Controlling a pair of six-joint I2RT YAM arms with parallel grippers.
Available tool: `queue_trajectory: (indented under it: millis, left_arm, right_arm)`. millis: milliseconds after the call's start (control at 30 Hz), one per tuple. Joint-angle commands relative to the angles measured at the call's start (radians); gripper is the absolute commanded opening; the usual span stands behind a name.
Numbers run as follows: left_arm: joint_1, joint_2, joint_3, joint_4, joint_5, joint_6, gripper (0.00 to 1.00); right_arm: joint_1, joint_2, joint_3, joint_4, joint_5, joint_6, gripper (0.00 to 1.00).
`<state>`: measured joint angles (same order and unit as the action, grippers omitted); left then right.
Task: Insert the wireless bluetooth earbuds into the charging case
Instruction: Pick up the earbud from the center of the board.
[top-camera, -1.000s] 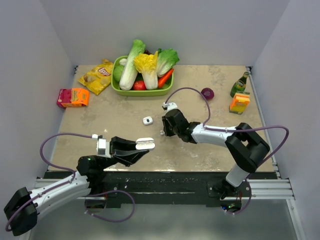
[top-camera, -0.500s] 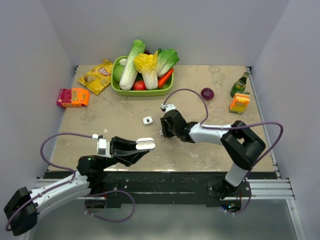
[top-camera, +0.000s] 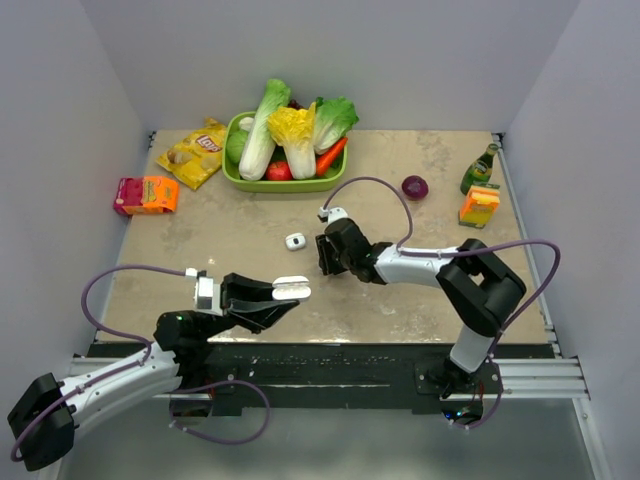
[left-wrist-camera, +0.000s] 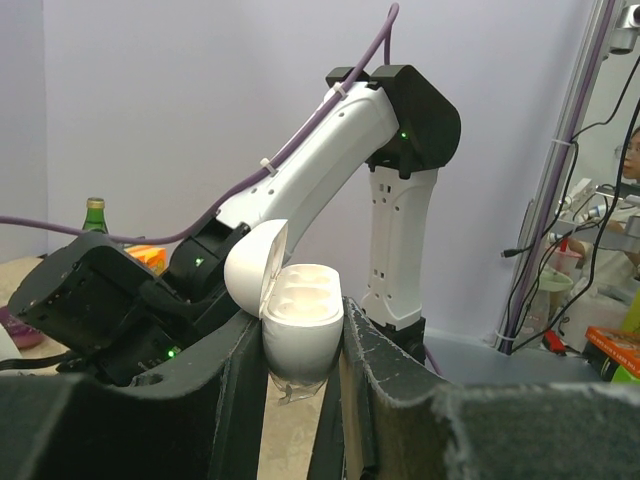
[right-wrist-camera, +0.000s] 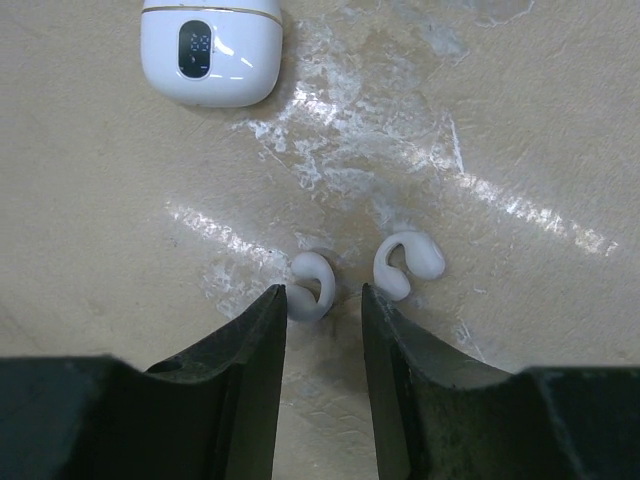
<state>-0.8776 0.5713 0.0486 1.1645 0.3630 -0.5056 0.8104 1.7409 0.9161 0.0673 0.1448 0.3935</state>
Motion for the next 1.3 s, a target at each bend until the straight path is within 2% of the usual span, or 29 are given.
queue_trajectory:
  millis: [0,400,800,900,933,1033,1133,1233,1267]
  left_arm:
    - [-0.004,0.001,-0.147,0.047,-0.003,-0.004,0.00]
    - [-0.008,-0.007,-0.151,0.044,-0.006,-0.005,0.00]
    - [-0.011,-0.008,-0.159,0.047,-0.009,-0.005,0.00]
    - [-0.011,-0.008,-0.161,0.049,-0.010,-0.005,0.00]
    - [-0.011,-0.010,-0.161,0.049,-0.009,-0.005,0.00]
    - [-0.011,-0.011,-0.159,0.049,-0.013,-0.004,0.00]
    - [-0.011,-0.004,-0.154,0.050,-0.016,-0.004,0.00]
    - [-0.011,0.007,-0.144,0.047,-0.027,-0.004,0.00]
    - [-0.011,0.010,-0.138,0.043,-0.033,-0.004,0.00]
  right_arm:
    - [-0.004,0.031,0.032,-0.014,0.006,0.001,0.39]
    - [-0.010,0.046,0.035,-0.006,-0.019,0.002,0.37]
    - [-0.010,0.060,0.040,0.009,-0.059,0.010,0.23]
    - [-0.010,0.054,0.038,0.014,-0.060,0.013,0.15]
    - [-0.010,0.042,0.030,0.022,-0.056,0.013,0.09]
    - [-0.010,-0.016,0.009,0.031,-0.044,0.016,0.00]
    - [-0.010,-0.104,-0.011,0.002,-0.034,0.011,0.00]
    - [-0.008,-0.266,-0.013,-0.081,0.010,-0.018,0.00]
    - [-0.008,-0.367,-0.010,-0.118,0.021,-0.040,0.00]
